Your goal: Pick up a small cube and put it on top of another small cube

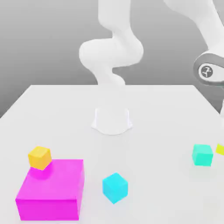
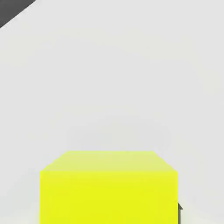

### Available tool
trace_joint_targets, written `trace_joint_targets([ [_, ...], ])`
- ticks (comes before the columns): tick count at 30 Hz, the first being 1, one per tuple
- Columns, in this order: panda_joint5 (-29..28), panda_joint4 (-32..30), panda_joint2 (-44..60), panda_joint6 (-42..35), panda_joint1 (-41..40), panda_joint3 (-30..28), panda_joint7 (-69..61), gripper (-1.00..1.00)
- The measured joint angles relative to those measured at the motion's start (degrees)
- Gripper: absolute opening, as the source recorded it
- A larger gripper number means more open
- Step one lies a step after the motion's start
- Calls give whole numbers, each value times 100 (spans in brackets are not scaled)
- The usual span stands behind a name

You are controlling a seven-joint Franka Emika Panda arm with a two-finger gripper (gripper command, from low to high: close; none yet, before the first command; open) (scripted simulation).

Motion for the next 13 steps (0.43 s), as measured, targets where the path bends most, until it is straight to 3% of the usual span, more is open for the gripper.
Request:
trace_joint_targets([
  [4,402,-746,-595,206,370,55,-384,-100],
  [9,-675,-844,291,1091,409,-207,372,-100],
  [10,-906,-839,466,1240,481,-319,538,100],
  [13,-906,-839,466,1240,481,-319,538,100],
])
